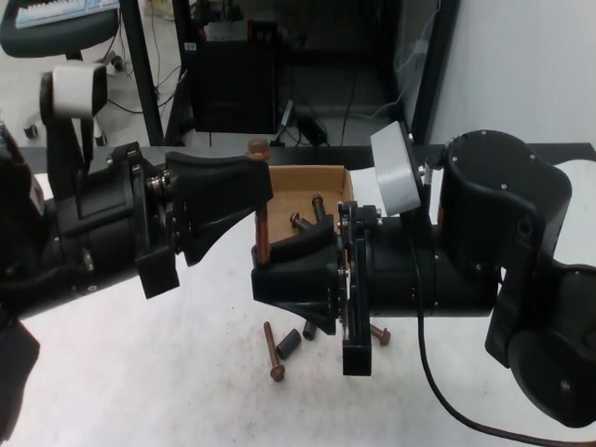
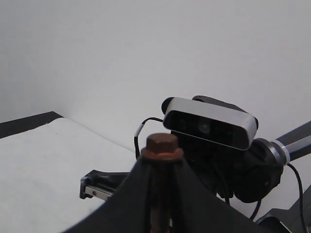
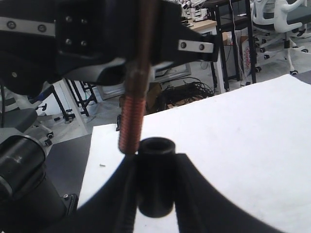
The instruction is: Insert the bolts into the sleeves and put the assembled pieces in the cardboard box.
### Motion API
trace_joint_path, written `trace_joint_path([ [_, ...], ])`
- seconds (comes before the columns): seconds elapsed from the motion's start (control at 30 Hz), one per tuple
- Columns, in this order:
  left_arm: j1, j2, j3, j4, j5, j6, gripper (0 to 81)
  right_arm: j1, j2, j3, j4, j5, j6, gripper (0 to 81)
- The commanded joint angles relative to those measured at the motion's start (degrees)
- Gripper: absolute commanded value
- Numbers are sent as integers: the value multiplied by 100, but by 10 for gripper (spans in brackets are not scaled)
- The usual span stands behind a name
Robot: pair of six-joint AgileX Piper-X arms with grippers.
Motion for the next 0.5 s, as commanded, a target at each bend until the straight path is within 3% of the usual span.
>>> trace_joint_path([
  [0.0, -4, -40, -35, -84, -206, 162, 1, -5, -42, -44, -49, -211, 7, 8],
  [0.23, -4, -40, -35, -265, -255, 213, 1, -5, -42, -44, -49, -211, 7, 8],
  [0.47, -4, -51, -35, -1468, -255, -737, 1, -5, -42, -44, 288, -211, -147, 8],
])
